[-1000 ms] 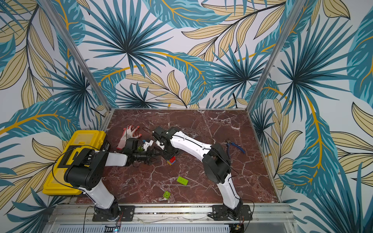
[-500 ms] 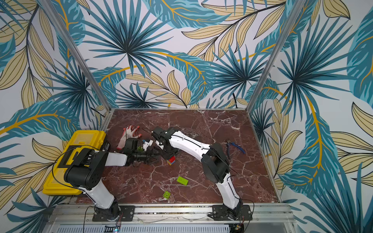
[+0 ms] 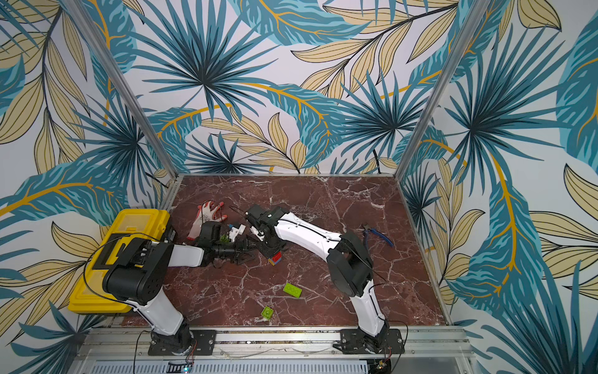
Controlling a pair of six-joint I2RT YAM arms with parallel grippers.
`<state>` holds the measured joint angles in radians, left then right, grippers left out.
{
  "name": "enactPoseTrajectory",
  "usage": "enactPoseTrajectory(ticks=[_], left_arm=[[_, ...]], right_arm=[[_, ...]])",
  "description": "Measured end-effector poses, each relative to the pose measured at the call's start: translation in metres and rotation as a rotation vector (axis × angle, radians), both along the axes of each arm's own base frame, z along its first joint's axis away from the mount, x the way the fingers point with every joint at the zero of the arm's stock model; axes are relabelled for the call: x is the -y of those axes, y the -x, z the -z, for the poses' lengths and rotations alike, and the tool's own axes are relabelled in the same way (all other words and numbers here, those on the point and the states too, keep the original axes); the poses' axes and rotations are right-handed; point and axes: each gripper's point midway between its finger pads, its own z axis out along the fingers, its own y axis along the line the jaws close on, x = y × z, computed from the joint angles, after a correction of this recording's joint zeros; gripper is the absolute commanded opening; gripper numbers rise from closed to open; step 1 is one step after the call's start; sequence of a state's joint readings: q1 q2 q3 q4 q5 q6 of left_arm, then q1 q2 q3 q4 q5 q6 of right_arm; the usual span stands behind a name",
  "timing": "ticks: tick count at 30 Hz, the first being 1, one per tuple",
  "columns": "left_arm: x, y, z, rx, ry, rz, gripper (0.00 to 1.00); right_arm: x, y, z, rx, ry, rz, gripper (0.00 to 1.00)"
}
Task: Assemble a carrot with lego
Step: Assemble the lego brick with the lego brick.
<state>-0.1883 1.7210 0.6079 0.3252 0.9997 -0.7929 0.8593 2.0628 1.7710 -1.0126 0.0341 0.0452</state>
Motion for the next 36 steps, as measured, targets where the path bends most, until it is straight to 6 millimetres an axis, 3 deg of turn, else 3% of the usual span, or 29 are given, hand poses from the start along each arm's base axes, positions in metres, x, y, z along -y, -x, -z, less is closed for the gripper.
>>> enactPoseTrajectory(ticks=[13, 25, 36], left_arm=[[0.0, 0.0, 0.0, 0.0, 0.0, 0.0, 0.99], [0.0, 0.0, 0.0, 0.001, 0.0, 0.0, 0.99], [-0.002, -0.002, 0.0, 0.002, -0.002, -0.009, 0.99]], right_arm=[[-0.005, -0.002, -0.003, -0.003, 0.005, -0.013, 0.28], [-0.006, 0.002, 0.007, -0.036, 0.023, -0.036, 0.53], [-0.008, -0.003, -0.003, -0.017, 0.004, -0.043, 0.78]])
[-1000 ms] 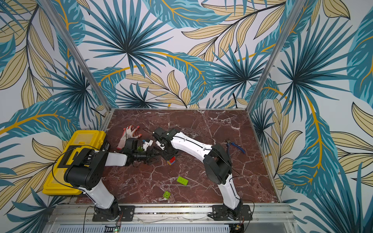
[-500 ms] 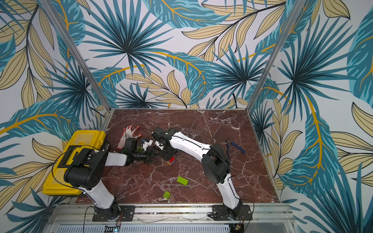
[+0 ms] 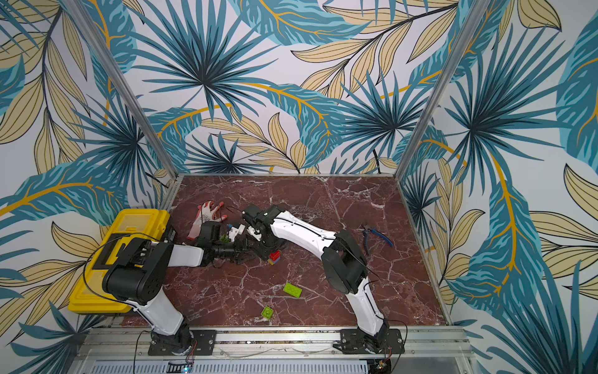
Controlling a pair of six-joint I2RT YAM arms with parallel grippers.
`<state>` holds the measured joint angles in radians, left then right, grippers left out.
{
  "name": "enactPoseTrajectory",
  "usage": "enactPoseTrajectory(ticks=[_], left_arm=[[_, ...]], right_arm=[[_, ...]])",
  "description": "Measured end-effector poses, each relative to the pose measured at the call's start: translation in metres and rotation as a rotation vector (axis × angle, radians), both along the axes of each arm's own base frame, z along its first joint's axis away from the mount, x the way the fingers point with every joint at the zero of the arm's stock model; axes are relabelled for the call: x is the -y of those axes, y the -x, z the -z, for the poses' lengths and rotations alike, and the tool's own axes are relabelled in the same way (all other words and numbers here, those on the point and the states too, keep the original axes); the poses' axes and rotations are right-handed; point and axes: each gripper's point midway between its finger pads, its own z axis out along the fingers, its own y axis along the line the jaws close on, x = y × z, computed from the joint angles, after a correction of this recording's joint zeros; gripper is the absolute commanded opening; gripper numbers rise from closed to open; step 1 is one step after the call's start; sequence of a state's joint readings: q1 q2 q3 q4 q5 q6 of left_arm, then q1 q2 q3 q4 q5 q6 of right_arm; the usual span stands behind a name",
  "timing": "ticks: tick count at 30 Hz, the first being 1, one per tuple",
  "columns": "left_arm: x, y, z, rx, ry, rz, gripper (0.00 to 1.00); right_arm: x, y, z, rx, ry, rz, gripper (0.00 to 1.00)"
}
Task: Assemble a carrot with lego
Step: Assemble the lego brick with the lego brick.
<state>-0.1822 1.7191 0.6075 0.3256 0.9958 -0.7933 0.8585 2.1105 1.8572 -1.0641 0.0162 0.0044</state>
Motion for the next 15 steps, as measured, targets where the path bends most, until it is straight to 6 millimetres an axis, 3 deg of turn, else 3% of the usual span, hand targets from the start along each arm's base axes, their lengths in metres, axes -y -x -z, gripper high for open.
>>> enactPoseTrajectory(ticks=[3, 5, 11, 13, 15], left_arm=[[-0.003, -0.001, 0.0, 0.009, -0.013, -0.019, 0.99], [-0.006, -0.001, -0.002, 0.016, -0.022, -0.033, 0.99], [-0.012, -0.001, -0.015, 0.073, -0.043, -0.072, 0.99], [-0.014, 0.0, -0.021, 0.098, -0.045, -0.08, 0.99], [-0.015, 0.0, -0.026, 0.116, -0.045, -0.086, 0.99]], right_arm=[[0.004, -0.005, -0.014, 0.025, -0.038, 0.013, 0.87], [0.014, -0.011, -0.032, 0.055, -0.082, 0.043, 0.99], [0.088, -0.053, -0.089, 0.186, -0.217, 0.253, 0.99], [0.107, -0.067, -0.093, 0.21, -0.215, 0.31, 0.99], [0.116, -0.07, -0.083, 0.202, -0.195, 0.331, 1.0]])
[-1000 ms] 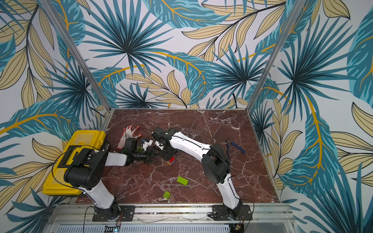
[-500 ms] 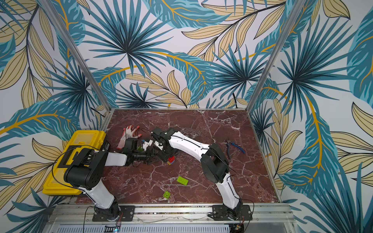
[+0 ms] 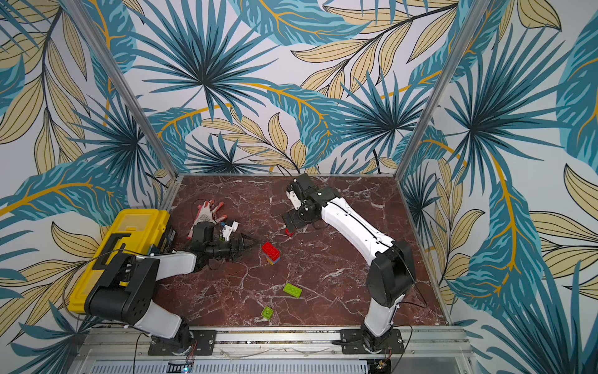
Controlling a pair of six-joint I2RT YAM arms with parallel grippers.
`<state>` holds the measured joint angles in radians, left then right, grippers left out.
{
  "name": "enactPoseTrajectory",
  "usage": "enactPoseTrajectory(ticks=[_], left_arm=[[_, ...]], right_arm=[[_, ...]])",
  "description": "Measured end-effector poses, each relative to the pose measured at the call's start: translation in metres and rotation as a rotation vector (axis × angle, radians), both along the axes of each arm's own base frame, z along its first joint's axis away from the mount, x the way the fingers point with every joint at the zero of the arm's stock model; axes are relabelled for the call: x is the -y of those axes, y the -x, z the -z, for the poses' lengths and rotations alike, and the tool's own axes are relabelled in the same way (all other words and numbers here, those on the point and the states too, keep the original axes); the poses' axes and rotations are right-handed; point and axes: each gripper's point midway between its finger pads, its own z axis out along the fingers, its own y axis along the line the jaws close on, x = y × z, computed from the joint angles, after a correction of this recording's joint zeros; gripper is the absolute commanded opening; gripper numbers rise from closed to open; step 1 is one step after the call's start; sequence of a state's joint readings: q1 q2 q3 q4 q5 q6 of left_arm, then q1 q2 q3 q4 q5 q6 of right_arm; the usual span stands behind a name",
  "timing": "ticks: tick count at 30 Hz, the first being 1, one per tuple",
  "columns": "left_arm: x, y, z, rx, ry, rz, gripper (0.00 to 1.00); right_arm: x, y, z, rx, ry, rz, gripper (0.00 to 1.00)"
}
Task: Assemble a carrot with lego
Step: Pick up the lego brick from the center of the board.
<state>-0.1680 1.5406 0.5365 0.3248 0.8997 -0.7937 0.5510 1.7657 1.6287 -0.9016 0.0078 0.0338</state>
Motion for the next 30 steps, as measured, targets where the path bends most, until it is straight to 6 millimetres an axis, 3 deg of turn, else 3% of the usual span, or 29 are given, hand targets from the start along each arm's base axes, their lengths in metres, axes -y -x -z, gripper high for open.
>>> enactPoseTrajectory(ticks=[3, 5, 7, 13, 17, 19, 23, 30], left_arm=[[-0.001, 0.0, 0.0, 0.0, -0.003, -0.006, 0.99], [-0.002, 0.0, 0.002, -0.004, -0.007, -0.014, 0.99], [-0.004, 0.0, 0.004, -0.008, -0.013, -0.022, 0.99], [-0.007, 0.004, 0.005, -0.008, -0.023, -0.04, 0.99], [-0.009, 0.008, 0.002, 0.006, -0.026, -0.051, 0.99], [-0.01, 0.01, 0.001, 0.005, -0.026, -0.059, 0.99], [-0.014, 0.016, 0.0, 0.001, -0.035, -0.079, 0.99], [-0.026, 0.036, -0.014, -0.024, -0.099, -0.126, 0.99]], right_arm=[[0.002, 0.02, 0.031, -0.054, 0.037, -0.021, 0.99], [0.004, 0.05, 0.051, -0.08, 0.085, -0.062, 0.99], [-0.002, 0.087, 0.056, -0.083, 0.115, -0.132, 0.99], [-0.024, 0.16, 0.012, 0.057, -0.001, -0.219, 0.99], [-0.038, 0.209, 0.011, 0.067, -0.049, -0.292, 0.99], [-0.047, 0.225, 0.021, 0.05, -0.038, -0.316, 0.99], [-0.072, 0.252, 0.051, -0.001, -0.001, -0.352, 0.88], [-0.093, 0.258, 0.104, -0.082, 0.095, -0.335, 0.69]])
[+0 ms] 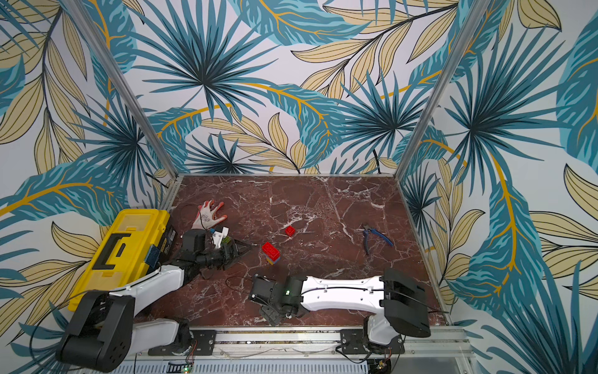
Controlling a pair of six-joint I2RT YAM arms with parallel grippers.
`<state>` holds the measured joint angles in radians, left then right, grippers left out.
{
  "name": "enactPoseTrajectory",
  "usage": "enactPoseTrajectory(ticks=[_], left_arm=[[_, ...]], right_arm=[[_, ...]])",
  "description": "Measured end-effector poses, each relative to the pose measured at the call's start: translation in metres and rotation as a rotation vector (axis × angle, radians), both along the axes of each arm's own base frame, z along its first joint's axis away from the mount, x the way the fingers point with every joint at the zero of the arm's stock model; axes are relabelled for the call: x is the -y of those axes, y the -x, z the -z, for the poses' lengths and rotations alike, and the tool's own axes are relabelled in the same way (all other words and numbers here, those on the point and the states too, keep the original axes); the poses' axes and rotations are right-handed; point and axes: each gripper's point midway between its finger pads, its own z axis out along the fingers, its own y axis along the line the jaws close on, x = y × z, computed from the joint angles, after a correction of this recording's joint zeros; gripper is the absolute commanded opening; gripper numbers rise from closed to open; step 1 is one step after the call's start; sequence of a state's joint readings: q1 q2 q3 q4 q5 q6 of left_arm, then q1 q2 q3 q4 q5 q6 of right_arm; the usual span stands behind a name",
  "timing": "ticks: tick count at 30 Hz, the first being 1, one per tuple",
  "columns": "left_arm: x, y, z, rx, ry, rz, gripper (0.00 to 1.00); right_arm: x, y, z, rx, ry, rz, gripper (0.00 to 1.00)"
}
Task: Assemble a carrot with lego
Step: Pick up the lego brick from the center of the board.
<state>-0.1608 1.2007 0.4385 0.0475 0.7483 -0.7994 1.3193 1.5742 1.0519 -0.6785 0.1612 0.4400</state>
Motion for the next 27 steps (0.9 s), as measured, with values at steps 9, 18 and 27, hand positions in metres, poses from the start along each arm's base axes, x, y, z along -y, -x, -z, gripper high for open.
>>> enactPoseTrajectory(ticks=[9, 18, 27], left_arm=[[-0.023, 0.043, 0.0, -0.038, -0.131, -0.047, 0.99], [-0.029, 0.065, 0.034, -0.172, -0.171, -0.047, 0.99], [-0.029, 0.065, 0.033, -0.17, -0.17, -0.047, 0.99]], right_arm=[[-0.017, 0.01, 0.023, -0.054, 0.012, -0.013, 0.65], [-0.031, 0.012, 0.031, -0.069, 0.02, -0.017, 0.58], [-0.029, 0.013, 0.047, -0.08, 0.067, -0.012, 0.48]])
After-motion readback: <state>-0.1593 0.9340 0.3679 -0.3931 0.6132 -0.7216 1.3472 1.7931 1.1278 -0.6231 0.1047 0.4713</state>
